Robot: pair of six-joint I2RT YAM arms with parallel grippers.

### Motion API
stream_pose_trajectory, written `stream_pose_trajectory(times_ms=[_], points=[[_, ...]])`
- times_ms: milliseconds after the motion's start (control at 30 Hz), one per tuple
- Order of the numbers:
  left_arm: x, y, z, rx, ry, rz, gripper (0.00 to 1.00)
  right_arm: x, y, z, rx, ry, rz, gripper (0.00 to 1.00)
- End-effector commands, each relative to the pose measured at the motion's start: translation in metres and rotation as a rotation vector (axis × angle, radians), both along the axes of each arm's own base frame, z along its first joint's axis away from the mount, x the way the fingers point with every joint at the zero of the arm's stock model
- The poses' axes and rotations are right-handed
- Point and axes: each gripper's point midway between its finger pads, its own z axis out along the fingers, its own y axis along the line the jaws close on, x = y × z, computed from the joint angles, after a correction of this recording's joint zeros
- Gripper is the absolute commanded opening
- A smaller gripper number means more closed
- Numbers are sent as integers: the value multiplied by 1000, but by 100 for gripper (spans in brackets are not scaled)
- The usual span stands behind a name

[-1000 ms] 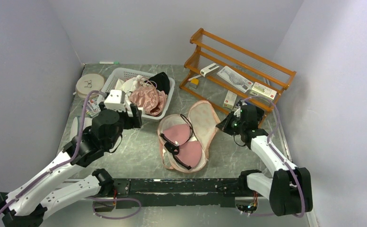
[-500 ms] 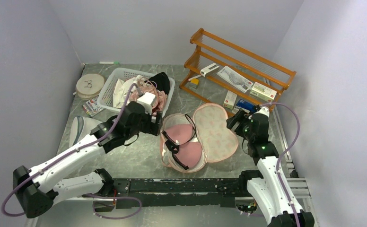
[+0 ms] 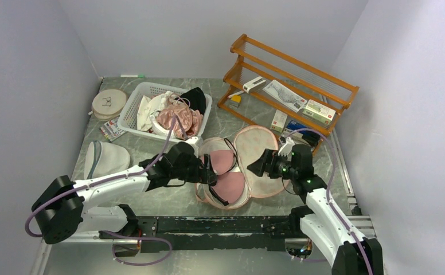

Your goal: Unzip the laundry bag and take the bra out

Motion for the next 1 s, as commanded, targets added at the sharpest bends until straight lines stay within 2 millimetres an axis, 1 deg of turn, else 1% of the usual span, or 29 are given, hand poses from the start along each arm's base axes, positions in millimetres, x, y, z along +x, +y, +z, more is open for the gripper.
stream_pose_trajectory(times_ms=[0,133,233,300,367,433,600,667,833,967], points=[[-4,-26,20,-82,0,56,94,-1,6,0,56,27,-30,89],[-8,-17,14,-70,17,114,96,4,-18,-34,0,151,-219,91],[-10,-13,16,-83,36,142,97,7,-26,-41,2,161,-285,92],[-11,-9,17,-91,46,172,97,11,-32,-42,-16,152,-316,92],[-10,-2,15,-91,63,224,98,14,-34,-40,-39,136,-308,93],[-11,6,10,-102,83,272,99,15,-31,-39,-46,123,-275,93],[-10,15,8,-184,125,362,99,17,-23,-39,-55,80,-183,93],[-9,16,9,-205,131,377,99,19,-21,-39,-55,51,-162,93],[-7,12,9,-172,151,370,98,25,-20,-30,-62,-19,-142,93],[-6,7,10,-156,158,361,98,24,-19,-28,-51,-37,-135,93]])
